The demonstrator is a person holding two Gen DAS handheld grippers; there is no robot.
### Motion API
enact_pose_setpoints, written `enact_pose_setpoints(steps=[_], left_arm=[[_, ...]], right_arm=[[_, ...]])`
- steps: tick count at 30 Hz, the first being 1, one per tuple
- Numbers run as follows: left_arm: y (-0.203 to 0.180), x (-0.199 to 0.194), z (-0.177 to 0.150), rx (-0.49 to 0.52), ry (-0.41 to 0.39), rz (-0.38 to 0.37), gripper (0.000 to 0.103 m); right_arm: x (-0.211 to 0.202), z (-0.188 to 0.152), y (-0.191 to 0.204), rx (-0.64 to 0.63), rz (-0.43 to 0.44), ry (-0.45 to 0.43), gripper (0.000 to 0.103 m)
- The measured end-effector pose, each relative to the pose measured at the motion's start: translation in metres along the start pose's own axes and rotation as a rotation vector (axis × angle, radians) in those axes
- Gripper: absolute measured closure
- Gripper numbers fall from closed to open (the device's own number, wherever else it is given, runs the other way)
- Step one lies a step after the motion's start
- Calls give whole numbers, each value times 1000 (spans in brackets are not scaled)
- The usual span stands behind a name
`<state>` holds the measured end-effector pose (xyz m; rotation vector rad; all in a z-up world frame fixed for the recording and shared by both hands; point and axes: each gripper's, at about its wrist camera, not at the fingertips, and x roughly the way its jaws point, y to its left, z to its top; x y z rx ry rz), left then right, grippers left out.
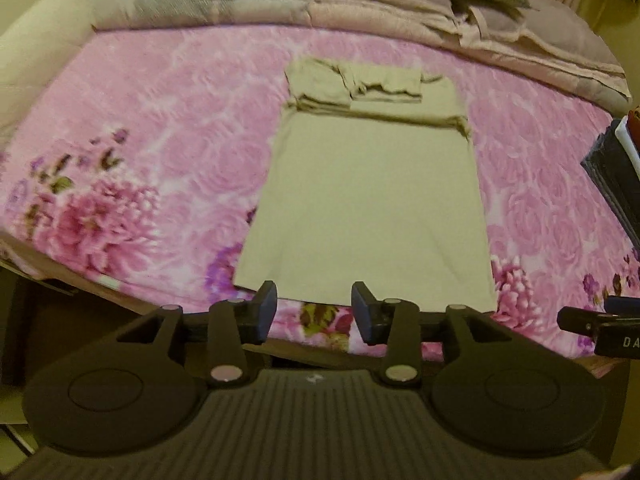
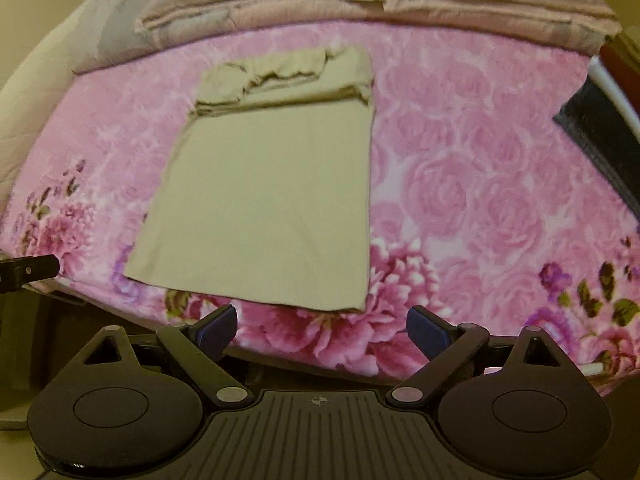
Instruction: Fold clothes
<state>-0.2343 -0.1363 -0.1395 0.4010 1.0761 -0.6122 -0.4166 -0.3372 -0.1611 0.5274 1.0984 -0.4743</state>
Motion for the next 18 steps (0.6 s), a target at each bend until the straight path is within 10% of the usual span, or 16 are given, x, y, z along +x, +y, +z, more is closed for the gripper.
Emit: enact_pose_setpoints(steps=[18], left_arm=[[-17, -34, -12, 64, 10, 12, 65]], right_arm=[[-37, -18, 8, -17, -2, -22, 9]])
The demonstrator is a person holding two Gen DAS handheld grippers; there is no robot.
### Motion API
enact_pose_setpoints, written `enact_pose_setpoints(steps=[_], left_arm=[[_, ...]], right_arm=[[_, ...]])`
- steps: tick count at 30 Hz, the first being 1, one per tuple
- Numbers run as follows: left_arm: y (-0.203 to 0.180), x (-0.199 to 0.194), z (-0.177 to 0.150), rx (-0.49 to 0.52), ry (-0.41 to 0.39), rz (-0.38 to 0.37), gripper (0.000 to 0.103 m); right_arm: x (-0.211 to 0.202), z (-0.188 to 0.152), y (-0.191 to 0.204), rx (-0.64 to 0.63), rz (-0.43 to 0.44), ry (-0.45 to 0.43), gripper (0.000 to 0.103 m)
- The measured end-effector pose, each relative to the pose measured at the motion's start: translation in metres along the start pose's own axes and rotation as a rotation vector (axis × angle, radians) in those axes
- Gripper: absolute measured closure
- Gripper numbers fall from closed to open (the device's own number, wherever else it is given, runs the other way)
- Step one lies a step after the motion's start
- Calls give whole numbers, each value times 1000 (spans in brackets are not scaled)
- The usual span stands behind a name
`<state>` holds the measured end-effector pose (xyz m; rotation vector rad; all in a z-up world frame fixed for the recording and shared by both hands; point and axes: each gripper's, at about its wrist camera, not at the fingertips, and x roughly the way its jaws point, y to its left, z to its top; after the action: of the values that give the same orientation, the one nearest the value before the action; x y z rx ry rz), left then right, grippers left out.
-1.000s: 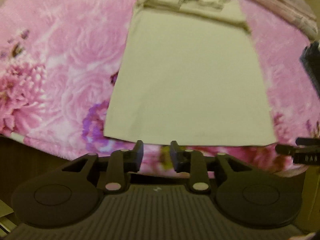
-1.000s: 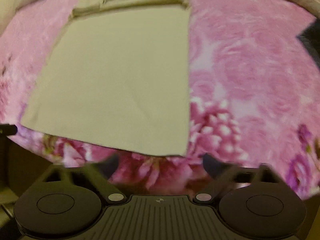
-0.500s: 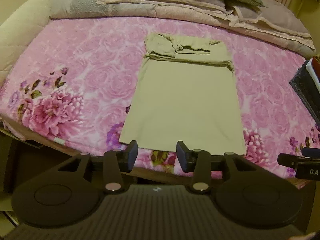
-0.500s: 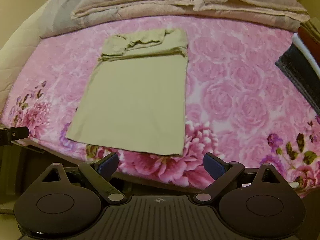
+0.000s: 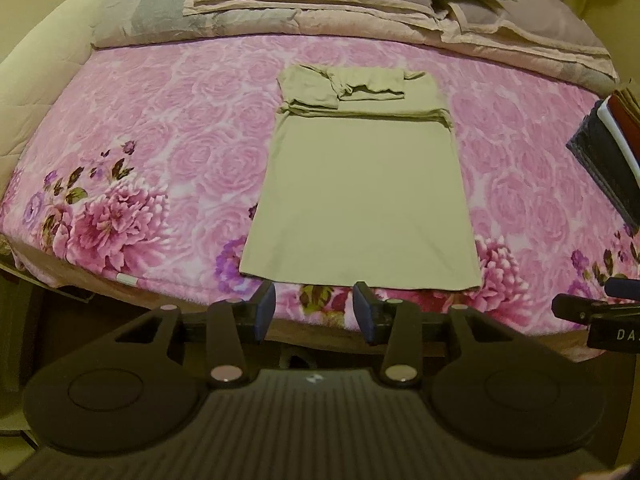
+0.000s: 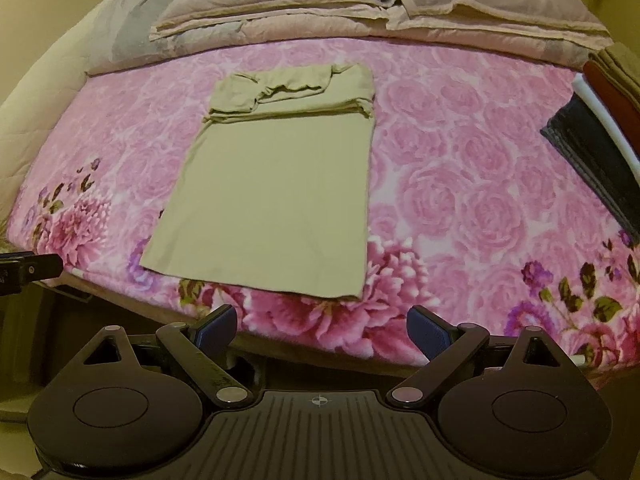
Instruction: Fold clothes
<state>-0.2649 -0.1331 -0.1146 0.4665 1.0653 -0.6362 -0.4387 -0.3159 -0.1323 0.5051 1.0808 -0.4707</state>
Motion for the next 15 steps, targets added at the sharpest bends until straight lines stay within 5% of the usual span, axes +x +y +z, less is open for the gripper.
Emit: enact_pose_setpoints(steps=[10, 15], left_arm=[[20, 32, 16, 11, -1, -46, 64], [56, 64, 22, -22, -49, -123, 61]], right_arm=[[20, 16, 1, 49, 6, -2, 9], [47, 23, -19, 122, 104, -30, 9]])
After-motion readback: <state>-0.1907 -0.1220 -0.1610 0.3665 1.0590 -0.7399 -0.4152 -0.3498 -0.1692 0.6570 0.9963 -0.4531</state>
